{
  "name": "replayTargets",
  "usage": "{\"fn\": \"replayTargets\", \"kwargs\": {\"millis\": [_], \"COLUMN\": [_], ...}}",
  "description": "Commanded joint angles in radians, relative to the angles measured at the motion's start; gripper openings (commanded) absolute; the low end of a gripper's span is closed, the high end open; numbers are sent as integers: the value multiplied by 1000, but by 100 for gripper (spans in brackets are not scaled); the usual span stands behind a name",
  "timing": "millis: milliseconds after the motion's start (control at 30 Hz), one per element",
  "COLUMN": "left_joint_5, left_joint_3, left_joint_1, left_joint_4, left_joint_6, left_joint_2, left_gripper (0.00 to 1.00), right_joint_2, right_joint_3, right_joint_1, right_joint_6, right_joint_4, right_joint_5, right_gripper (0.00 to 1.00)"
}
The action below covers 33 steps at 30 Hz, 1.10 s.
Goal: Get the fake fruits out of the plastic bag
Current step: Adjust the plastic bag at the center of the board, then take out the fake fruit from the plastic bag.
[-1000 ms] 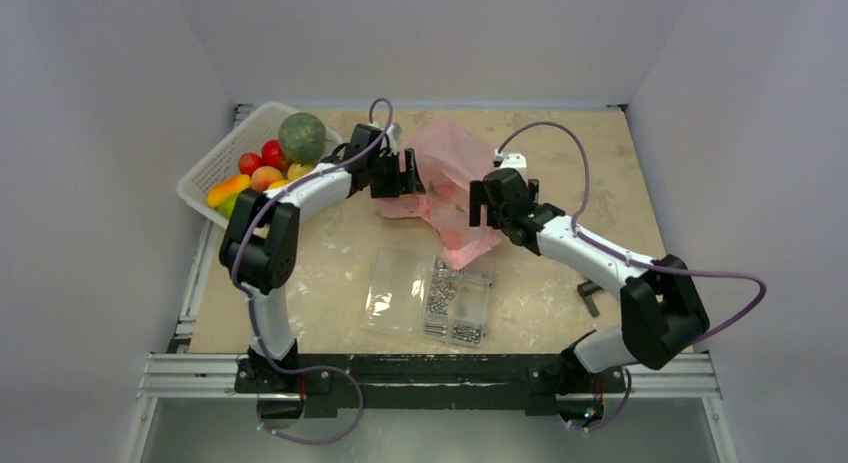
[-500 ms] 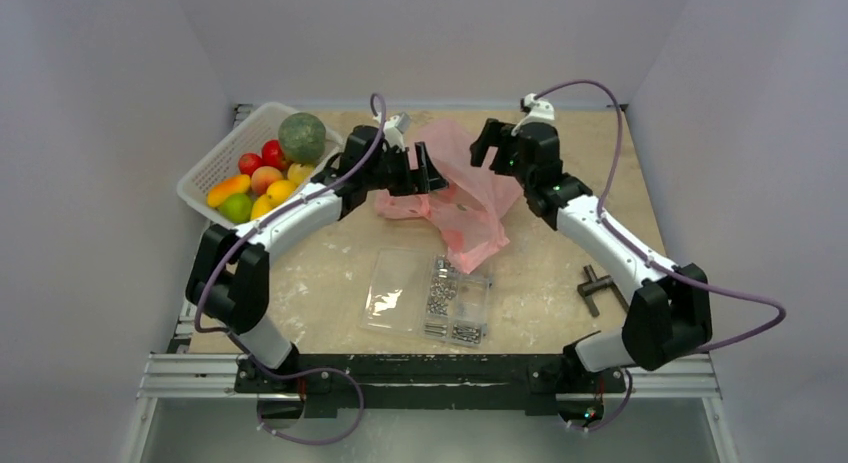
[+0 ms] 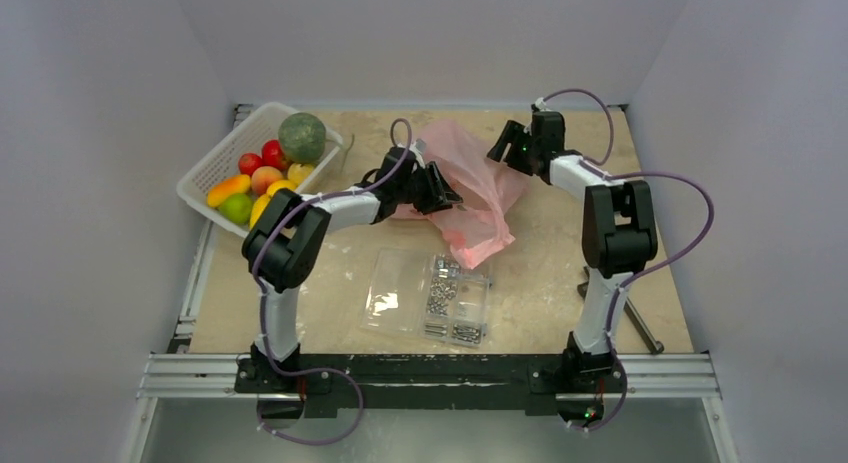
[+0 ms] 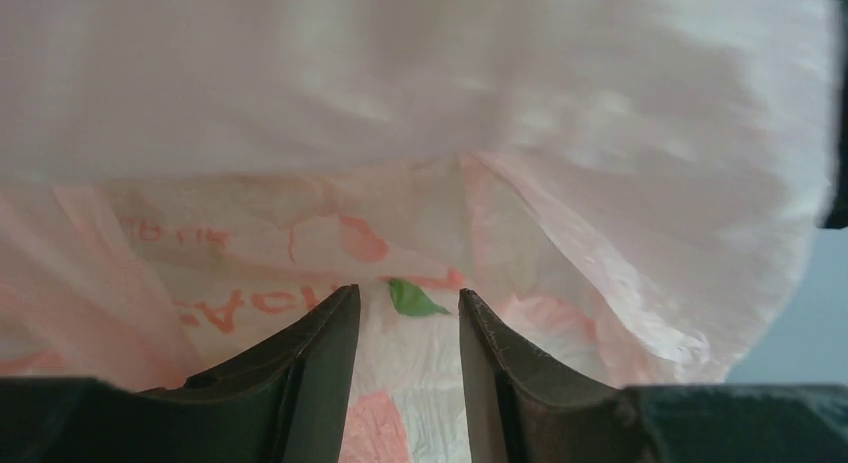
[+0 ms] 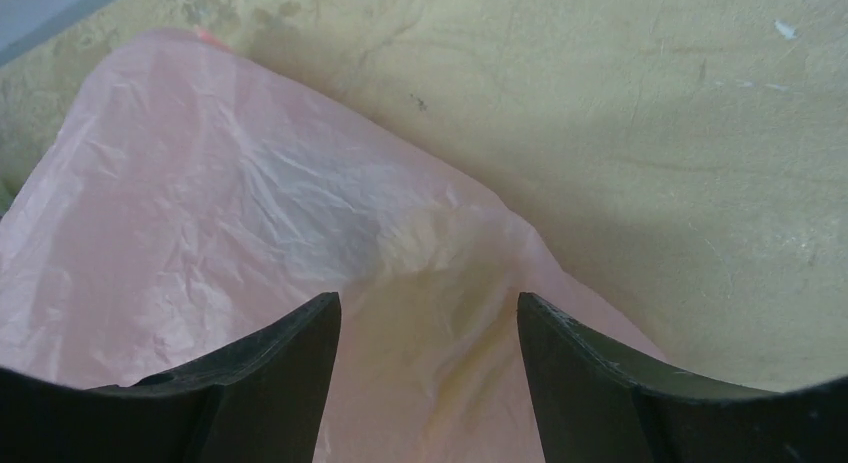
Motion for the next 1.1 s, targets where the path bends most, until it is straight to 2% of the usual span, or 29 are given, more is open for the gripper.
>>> {"fn": "replayTargets", "kwargs": {"millis": [0,200,300,400,533,633,733,800,900,1067], "left_joint_5": [-40,-70,-76,-87,-133,-162,-194,-195,-152,-103], "left_joint_3": [72,153,218,289,335,383,461,479,471,492], "left_joint_1": [-9,-8,-9,-12,-17,-17,-22,-25,-24,-27], "left_joint_4": [97,43,-11,-64,-112,-156,-270,-283,-225,-157], "left_joint_6": [-112,-90,-79,-70,-30,16,70,81,60,19], "left_joint_2": [65,125,169,215,241,262,292,307,328,370], "left_gripper": [40,43,48,52,60,71,74,73,57,48], "right_joint_2": [38,93,103,88,71,78,91,95,101,105], "right_joint_3": [78,32,15,-51,-90,-93,-95,-100,-99,-110], "right_joint_1": [-29,-31,-29,-29,-29,-29,-30,-29,-29,-27], "right_joint_6": [34,35,53,120,177,188,190,202,238,316], "right_joint_4": [29,99,111,209,262,283,289,302,322,374], "right_joint_5": [-128,-234,-289,-366,-412,-435,-450,-456,-471,-494], "right_gripper": [65,59,51,46,43,37,35,35,27,26]}}
